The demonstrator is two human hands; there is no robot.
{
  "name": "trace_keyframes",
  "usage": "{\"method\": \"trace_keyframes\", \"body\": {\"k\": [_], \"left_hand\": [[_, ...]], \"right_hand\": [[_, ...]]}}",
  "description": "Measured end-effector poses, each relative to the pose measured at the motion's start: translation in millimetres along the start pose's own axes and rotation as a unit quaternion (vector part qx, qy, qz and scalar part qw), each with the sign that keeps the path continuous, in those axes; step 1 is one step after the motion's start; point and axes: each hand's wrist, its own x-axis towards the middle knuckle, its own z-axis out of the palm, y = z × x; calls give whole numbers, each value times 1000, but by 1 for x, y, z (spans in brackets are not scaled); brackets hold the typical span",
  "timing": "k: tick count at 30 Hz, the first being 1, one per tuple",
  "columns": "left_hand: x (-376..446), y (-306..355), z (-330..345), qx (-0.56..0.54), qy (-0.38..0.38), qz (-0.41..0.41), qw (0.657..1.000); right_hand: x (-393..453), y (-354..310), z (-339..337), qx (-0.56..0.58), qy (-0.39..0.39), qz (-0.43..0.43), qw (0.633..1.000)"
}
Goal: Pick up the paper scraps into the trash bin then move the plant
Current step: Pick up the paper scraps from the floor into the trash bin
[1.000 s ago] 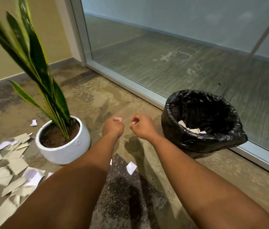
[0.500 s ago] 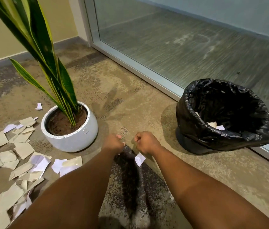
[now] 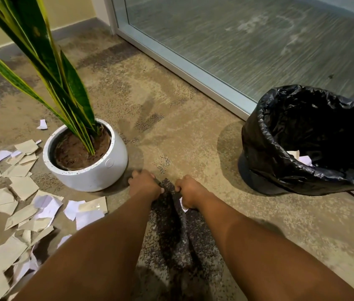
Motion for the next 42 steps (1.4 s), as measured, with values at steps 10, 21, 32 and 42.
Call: {"method": "trace_keyframes", "body": {"k": [10,21,32,42], "left_hand": [[-1,-1,2,6,-3,-8,1000],[-16,29,-2,-183,-67,10,981],[-57,141,-71,-435,50,118,891],[-114,240,-81,-435,56,265,859]], "right_hand": [[-5,-5,-7,-15,-29,58,998],[-20,-9,-26,176,161,133,962],[-63,-18,-131,324,393,115,853],[-141,41,-204,339,562,146,740]]}}
